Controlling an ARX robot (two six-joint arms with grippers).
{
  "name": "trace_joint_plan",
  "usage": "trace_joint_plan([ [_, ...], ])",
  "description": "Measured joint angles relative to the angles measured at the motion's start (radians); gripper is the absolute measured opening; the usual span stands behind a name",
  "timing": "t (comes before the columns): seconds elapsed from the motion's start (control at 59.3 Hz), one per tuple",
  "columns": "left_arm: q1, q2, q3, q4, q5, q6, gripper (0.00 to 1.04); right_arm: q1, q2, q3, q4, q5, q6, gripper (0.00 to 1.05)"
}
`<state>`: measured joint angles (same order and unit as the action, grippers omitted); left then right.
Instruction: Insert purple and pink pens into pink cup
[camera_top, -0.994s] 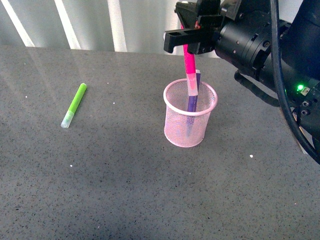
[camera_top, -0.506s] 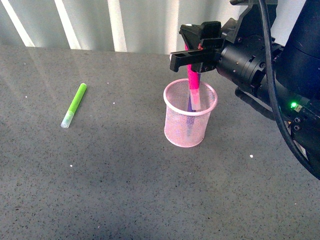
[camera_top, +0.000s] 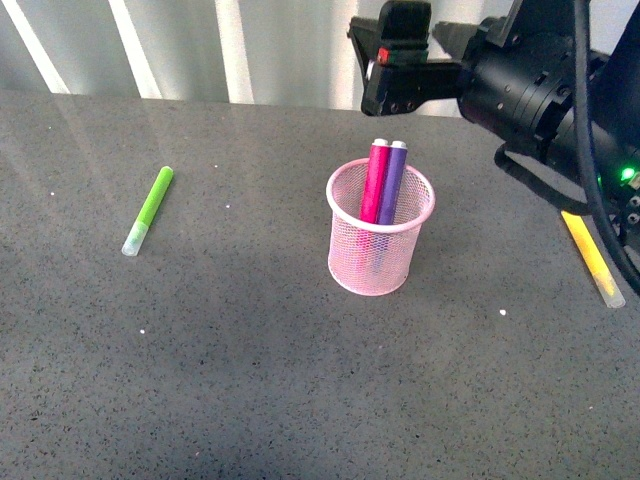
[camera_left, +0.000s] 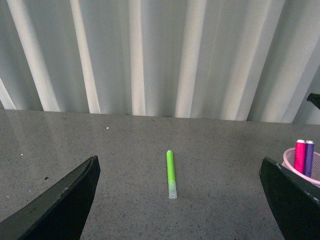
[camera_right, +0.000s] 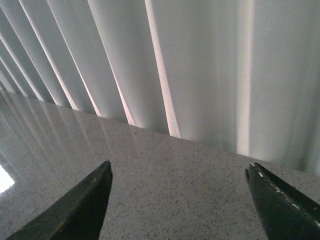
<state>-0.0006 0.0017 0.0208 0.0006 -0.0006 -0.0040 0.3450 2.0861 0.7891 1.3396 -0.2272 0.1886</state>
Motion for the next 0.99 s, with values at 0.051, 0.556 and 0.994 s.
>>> trace_joint_plan([
  [0.051, 0.0, 0.0, 0.0, 0.0, 0.0, 0.0, 0.98, -0.007, -0.023, 0.0, -0.013, 0.011, 0.0, 0.99],
  [0.556, 0.0, 0.0, 0.0, 0.0, 0.0, 0.0, 0.98, -0.19, -0.778, -0.309, -0.332, 0.109, -0.177, 0.98],
  [0.994, 0.0, 0.0, 0.0, 0.0, 0.0, 0.0, 0.98, -0.46, -1.522, -0.637, -0.671, 0.003, -0.111, 0.98],
])
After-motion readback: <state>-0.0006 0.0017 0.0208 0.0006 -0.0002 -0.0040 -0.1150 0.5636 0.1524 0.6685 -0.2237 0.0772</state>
